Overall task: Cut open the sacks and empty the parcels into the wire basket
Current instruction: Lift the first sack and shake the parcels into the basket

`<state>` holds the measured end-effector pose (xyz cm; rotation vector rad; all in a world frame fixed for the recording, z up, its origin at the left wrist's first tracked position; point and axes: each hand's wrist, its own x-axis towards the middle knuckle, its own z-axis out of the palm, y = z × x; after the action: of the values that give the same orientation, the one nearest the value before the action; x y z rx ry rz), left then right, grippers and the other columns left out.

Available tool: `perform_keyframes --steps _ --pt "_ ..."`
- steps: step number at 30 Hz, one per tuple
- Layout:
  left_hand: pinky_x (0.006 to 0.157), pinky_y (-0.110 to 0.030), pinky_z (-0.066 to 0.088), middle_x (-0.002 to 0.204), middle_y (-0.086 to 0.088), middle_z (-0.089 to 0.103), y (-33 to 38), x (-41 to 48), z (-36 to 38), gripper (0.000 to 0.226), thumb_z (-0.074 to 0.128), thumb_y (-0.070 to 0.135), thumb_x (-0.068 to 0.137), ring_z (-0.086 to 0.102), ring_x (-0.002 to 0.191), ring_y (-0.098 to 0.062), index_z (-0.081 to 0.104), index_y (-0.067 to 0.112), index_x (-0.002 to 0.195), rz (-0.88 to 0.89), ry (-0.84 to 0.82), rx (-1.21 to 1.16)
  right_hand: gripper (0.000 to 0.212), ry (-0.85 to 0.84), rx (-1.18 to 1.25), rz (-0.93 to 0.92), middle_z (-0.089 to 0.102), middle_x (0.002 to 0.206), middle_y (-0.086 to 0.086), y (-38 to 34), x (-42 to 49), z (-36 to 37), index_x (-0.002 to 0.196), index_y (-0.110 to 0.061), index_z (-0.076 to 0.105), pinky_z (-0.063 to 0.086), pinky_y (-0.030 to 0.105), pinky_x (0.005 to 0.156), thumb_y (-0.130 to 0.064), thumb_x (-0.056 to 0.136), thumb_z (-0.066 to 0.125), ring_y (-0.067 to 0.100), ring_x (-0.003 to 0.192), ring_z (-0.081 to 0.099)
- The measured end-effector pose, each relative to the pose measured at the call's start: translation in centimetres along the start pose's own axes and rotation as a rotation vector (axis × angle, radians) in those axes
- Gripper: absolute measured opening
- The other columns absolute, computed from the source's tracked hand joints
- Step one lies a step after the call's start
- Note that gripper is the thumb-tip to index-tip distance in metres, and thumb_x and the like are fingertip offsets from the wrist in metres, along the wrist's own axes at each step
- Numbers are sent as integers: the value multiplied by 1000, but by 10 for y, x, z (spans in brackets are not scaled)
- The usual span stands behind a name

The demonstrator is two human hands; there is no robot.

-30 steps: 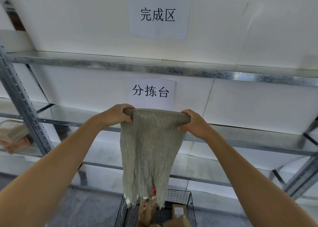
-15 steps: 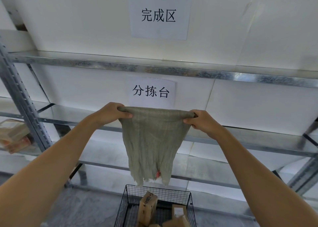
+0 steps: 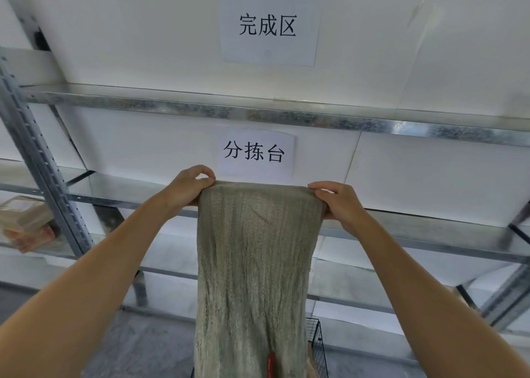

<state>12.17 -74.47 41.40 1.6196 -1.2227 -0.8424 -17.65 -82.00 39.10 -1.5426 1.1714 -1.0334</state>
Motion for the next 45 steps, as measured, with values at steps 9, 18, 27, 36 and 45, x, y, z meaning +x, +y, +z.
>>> perform_keyframes --steps 9,18,27,36,45 --pt "88 -27 50 116 2 60 0 -3 -4 32 61 12 89 57 105 -13 58 17 121 9 -314 308 52 -308 -265 66 51 115 -1 -2 -6 7 125 -21 47 49 17 58 -23 81 73 8 94 55" --pt "64 -28 38 76 -11 63 -11 4 2 4 66 3 79 52 71 -19 68 1 82 174 -147 573 13 -62 -787 -233 66 80 3 12 4 7 85 -15 68 42 21 63 -10 88 56 17 72 57" --pt "73 -25 36 79 -3 58 -6 8 -13 11 68 9 82 52 77 -14 65 0 79 59 -244 359 8 -146 -394 -68 60 76 8 -1 5 -11 82 0 65 42 19 62 -6 81 70 16 69 53" --pt "63 -13 54 108 -2 60 -11 6 -7 36 66 18 87 64 88 -12 52 16 120 -11 -85 -82 40 -103 -14 112 62 112 12 8 6 -15 128 -14 52 56 23 65 -11 90 63 23 88 66" --pt "66 -21 50 107 -3 59 -5 7 0 24 44 13 100 55 87 -11 67 15 100 77 -9 140 33 -57 -206 11 61 116 8 0 3 -2 114 -14 67 56 34 79 -7 100 38 22 93 58"
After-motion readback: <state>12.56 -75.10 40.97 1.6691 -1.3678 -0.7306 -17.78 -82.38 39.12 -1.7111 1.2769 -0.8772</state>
